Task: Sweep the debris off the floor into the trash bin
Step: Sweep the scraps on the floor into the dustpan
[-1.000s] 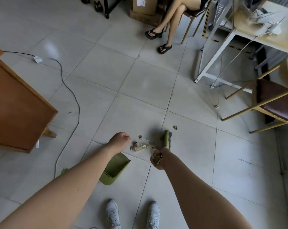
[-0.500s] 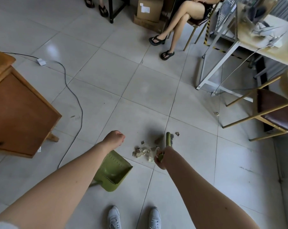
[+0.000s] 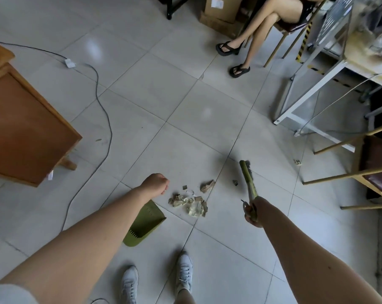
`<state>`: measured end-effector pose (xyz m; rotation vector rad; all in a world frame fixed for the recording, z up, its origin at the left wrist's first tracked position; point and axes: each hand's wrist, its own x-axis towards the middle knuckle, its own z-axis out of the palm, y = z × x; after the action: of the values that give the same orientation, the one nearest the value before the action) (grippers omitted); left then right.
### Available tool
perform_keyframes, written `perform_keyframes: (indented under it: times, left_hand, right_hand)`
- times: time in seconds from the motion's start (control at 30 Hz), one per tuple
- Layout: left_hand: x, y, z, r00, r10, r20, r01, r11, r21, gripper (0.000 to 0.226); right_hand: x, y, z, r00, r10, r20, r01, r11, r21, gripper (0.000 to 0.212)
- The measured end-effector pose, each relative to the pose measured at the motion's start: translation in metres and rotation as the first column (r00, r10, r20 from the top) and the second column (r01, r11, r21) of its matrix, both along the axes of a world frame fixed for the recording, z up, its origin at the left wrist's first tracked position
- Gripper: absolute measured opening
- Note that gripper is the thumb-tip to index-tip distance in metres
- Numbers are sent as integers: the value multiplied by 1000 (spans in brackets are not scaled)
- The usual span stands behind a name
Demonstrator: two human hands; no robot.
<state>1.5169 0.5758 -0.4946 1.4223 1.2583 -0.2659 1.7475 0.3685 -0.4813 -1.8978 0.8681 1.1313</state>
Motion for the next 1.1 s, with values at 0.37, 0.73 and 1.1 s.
perform_keyframes:
  times: [0.37,0.73,1.1]
  left_hand:
    - [52,-17,-2,997,60,45,-62,997,50,19]
    - [-8,-17,4,983,162,91,-169,984,65,30]
    - [-167,-5,29,979,181,94,-194,968,158,25]
  right_hand:
    - [34,20,-40,935,309,-175,-316,949,-10,37]
    - [-86,24,-44,920,245,-307,-221,969,113,35]
    - [-275,23,-26,938,145,-314,-105,985,139,35]
